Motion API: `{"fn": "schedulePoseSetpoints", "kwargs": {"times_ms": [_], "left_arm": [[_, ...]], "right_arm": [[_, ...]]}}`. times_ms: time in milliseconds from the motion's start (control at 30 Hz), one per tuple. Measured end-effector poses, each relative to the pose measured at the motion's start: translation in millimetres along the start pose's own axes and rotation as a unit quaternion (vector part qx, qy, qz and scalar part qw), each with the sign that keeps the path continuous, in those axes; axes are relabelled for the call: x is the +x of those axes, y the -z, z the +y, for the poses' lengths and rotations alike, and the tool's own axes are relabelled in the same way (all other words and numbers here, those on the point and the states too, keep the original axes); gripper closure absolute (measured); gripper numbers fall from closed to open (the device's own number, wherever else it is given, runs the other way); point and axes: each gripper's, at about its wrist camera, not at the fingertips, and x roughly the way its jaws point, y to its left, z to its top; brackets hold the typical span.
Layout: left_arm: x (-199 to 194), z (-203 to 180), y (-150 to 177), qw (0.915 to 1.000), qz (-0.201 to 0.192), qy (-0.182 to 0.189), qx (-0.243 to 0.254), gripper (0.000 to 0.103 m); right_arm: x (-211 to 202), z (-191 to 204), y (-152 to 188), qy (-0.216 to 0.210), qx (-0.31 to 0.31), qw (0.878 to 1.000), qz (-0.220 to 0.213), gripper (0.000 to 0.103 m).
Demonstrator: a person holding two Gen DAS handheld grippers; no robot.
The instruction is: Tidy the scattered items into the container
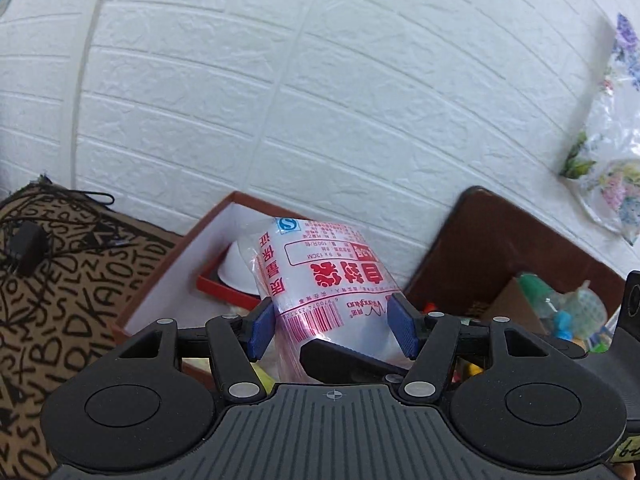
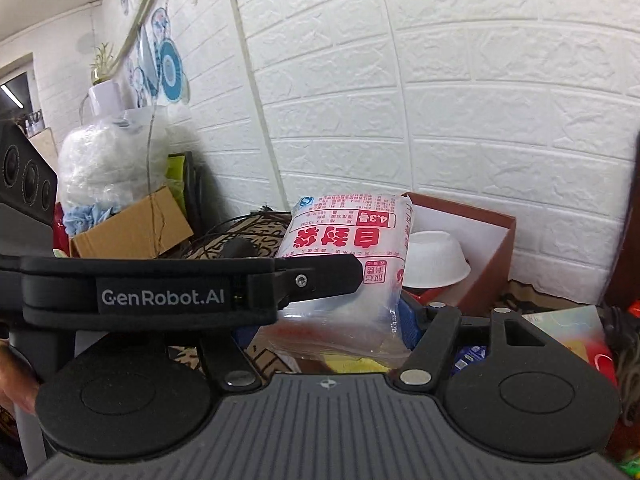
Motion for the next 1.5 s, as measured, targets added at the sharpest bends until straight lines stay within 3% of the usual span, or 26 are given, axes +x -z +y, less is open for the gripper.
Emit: {"fn": "schedulePoseSetpoints", "kwargs": {"times_ms": [267, 433, 567, 867, 967, 1000, 1033, 1133, 1500], "left_arm": [[55, 63, -3, 0.9981, 0.053, -0.01, -0.03, 0.038], [80, 81, -6, 0.9962, 0.081, -0.015, -0.028, 0.035], [90, 89, -9, 0.9958, 0.085, -0.006, -0.034, 0.036], [84, 105, -14, 0.995, 0.076, 0.004, -0.065, 0.028], [77, 104, -14, 0.9937, 0.077, 0.032, -0.075, 0.012], [73, 102, -14, 0.9942, 0.07, 0.037, -0.073, 0.002], [68, 99, -13, 0.9955, 0.058, 0.032, -0.069, 0.0], [58, 93, -12, 0.9982, 0.031, 0.017, -0.049, 0.0], [44, 83, -7, 0.9983, 0.035, 0.01, -0.047, 0.0]], "right_arm": [[70, -11, 8, 0.011, 0.049, 0.998, 0.046, 0.032], [100, -18, 12, 0.017, 0.083, 0.994, 0.067, 0.032], [107, -18, 8, 0.034, 0.07, 0.995, 0.067, 0.031], [116, -15, 3, 0.027, 0.078, 0.994, 0.068, 0.027], [114, -12, 2, 0.04, 0.066, 0.995, 0.065, 0.018], [112, -10, 1, 0.051, 0.06, 0.995, 0.06, 0.01], [110, -9, 1, 0.056, 0.053, 0.996, 0.052, 0.008], [103, -6, 0, 0.056, 0.042, 0.997, 0.039, 0.006], [87, 1, 2, 0.062, 0.032, 0.997, 0.039, 0.005]]}}
